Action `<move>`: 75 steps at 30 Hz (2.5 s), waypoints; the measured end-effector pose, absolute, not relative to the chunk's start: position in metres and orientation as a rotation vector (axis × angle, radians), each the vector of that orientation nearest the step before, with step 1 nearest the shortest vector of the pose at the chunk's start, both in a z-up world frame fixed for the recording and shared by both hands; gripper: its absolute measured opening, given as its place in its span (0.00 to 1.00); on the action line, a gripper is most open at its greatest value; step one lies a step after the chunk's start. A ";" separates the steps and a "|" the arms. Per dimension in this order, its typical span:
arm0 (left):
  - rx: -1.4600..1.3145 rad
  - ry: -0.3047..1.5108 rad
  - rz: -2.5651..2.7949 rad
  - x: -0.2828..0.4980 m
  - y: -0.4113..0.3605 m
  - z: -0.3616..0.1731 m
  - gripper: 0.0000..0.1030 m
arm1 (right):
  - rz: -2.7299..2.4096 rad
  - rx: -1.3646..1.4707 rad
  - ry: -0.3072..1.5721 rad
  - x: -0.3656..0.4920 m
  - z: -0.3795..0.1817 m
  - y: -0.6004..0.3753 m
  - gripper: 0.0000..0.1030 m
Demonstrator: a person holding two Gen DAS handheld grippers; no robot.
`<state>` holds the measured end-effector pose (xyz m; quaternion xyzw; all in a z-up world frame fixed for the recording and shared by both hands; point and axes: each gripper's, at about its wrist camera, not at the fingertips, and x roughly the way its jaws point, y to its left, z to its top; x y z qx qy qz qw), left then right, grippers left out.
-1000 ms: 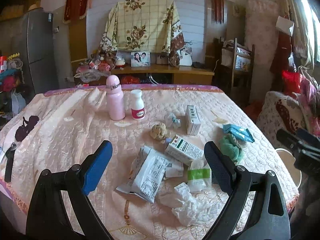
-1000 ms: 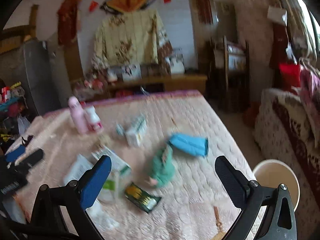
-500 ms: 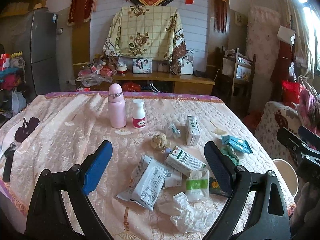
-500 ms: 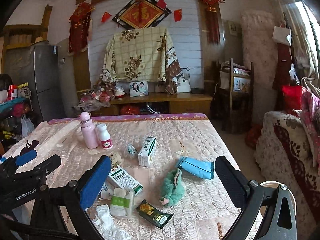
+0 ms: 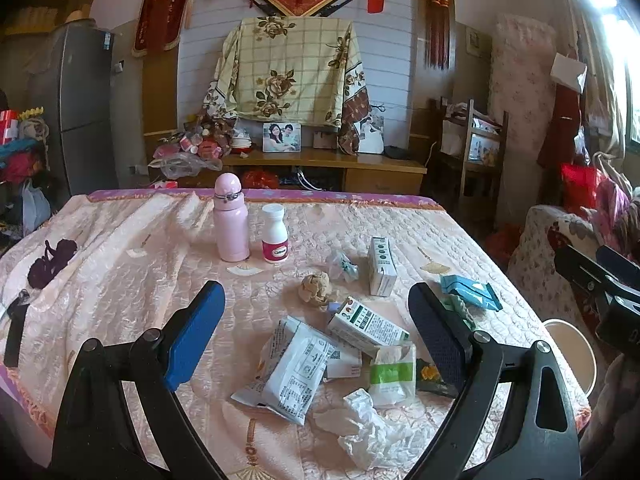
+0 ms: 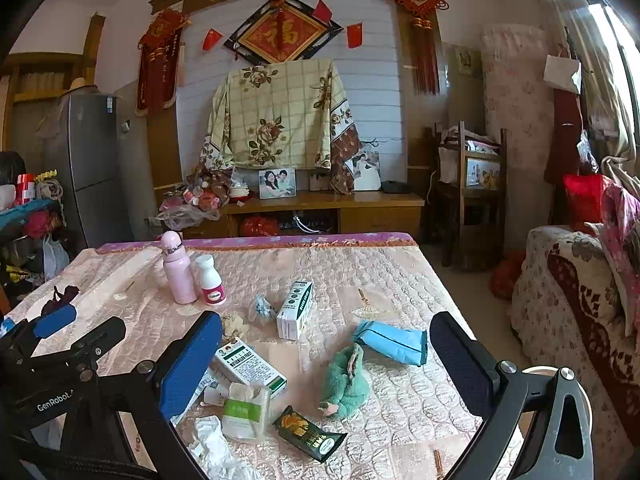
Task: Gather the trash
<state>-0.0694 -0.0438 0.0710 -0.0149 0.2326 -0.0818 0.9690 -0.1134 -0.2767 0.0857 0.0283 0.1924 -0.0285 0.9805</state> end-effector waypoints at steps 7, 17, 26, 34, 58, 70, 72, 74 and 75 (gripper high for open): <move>-0.030 0.470 -0.163 -0.068 -0.042 0.071 0.90 | -0.060 0.056 0.387 -0.112 0.087 -0.276 1.00; -0.034 0.471 -0.165 -0.069 -0.041 0.070 0.90 | -0.062 0.060 0.391 -0.110 0.088 -0.276 1.00; -0.033 0.473 -0.163 -0.068 -0.041 0.070 0.90 | -0.063 0.066 0.407 -0.107 0.086 -0.280 1.00; -0.030 0.480 -0.164 -0.068 -0.040 0.066 0.90 | -0.059 0.069 0.415 -0.107 0.083 -0.279 1.00; -0.022 0.509 -0.152 -0.064 -0.043 0.057 0.90 | -0.053 0.047 0.467 -0.103 0.072 -0.278 1.00; -0.014 0.527 -0.150 -0.060 -0.042 0.053 0.90 | -0.038 0.051 0.500 -0.100 0.065 -0.282 1.00; -0.009 0.536 -0.151 -0.059 -0.039 0.051 0.90 | -0.041 0.039 0.509 -0.100 0.063 -0.281 1.00; -0.010 0.545 -0.145 -0.057 -0.033 0.049 0.90 | -0.044 0.023 0.509 -0.101 0.062 -0.281 1.00; -0.012 0.553 -0.143 -0.056 -0.029 0.048 0.90 | -0.044 0.019 0.510 -0.101 0.061 -0.281 1.00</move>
